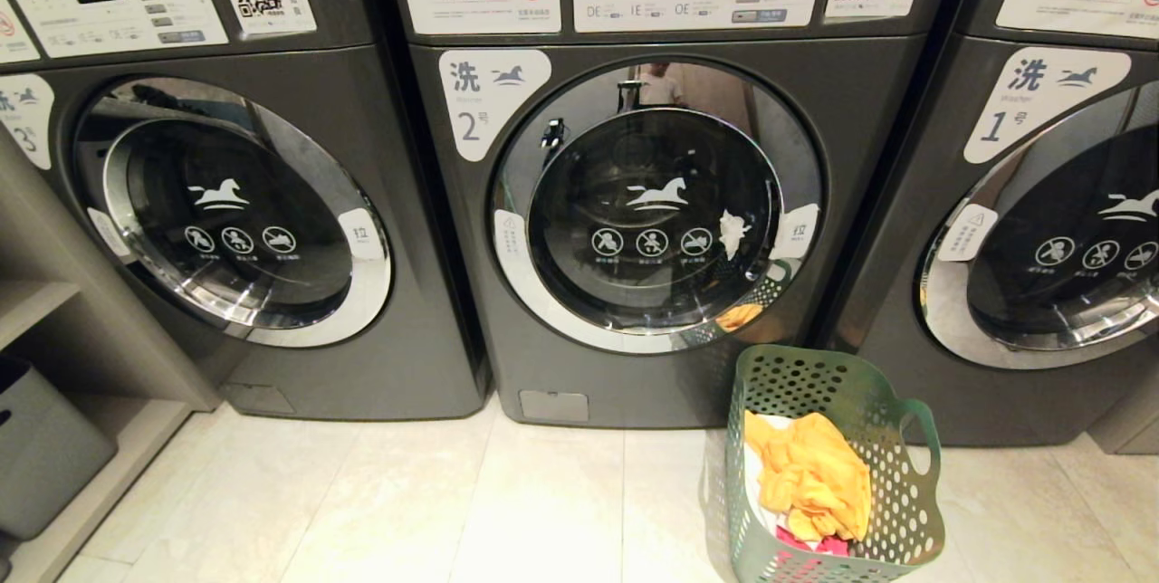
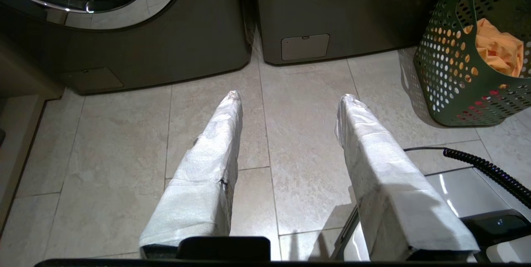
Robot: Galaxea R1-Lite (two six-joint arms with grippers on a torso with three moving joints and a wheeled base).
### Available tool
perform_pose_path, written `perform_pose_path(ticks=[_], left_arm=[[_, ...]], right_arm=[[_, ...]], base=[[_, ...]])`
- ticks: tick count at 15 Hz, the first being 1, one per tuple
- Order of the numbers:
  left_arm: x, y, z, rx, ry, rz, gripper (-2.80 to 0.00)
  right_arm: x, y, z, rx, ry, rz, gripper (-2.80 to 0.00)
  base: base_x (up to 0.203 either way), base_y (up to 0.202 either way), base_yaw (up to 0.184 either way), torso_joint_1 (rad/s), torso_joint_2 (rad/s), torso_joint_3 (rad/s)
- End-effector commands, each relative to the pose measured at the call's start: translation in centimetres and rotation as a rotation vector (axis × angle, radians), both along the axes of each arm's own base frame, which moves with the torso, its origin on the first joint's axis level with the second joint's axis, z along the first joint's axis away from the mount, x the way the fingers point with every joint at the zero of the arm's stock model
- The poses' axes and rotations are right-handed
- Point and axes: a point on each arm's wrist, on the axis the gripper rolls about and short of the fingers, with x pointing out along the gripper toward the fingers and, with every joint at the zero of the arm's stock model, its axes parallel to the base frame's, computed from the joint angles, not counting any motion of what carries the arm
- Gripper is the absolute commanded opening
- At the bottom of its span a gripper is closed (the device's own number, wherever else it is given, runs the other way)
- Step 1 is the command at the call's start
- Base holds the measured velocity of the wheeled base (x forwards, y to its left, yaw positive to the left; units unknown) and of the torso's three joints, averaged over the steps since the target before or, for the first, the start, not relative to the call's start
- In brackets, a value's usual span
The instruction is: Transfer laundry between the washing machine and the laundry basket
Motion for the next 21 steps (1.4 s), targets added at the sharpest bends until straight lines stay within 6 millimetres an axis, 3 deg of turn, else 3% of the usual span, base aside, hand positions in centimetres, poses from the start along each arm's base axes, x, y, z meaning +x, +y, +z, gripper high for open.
perform_pose_path(ticks=[1, 6, 10, 14, 18, 21], left_arm=[[0.0, 0.0, 0.1, 0.002, -0.002, 0.005, -2.80], [0.4, 0.0, -0.2, 0.018, 0.039, 0.022, -2.80], [1.1, 0.2, -0.7, 0.054, 0.079, 0.199, -2.80], [2.7, -0.1, -0.3, -0.024, 0.056, 0.275, -2.80], [0.8, -0.7, -4.3, -0.067, -0.064, 0.053, -2.80], [-0.2, -0.9, -5.8, -0.065, -0.124, 0.011, -2.80]], right_arm=[[-0.2, 0.0, -0.1, 0.023, -0.040, -0.002, -2.80], [-0.2, 0.0, -0.1, 0.061, -0.042, -0.004, -2.80], [-0.2, 0.0, -0.1, 0.061, -0.042, -0.004, -2.80], [-0.2, 0.0, -0.1, 0.061, -0.042, -0.004, -2.80], [-0.2, 0.0, -0.1, 0.061, -0.042, -0.004, -2.80], [-0.2, 0.0, -0.1, 0.062, -0.042, -0.004, -2.80]], base=[[0.000, 0.000, 0.000, 0.000, 0.00, 0.000], [0.000, 0.000, 0.000, 0.000, 0.00, 0.000], [0.000, 0.000, 0.000, 0.000, 0.00, 0.000], [0.000, 0.000, 0.000, 0.000, 0.00, 0.000], [0.000, 0.000, 0.000, 0.000, 0.00, 0.000], [0.000, 0.000, 0.000, 0.000, 0.00, 0.000]])
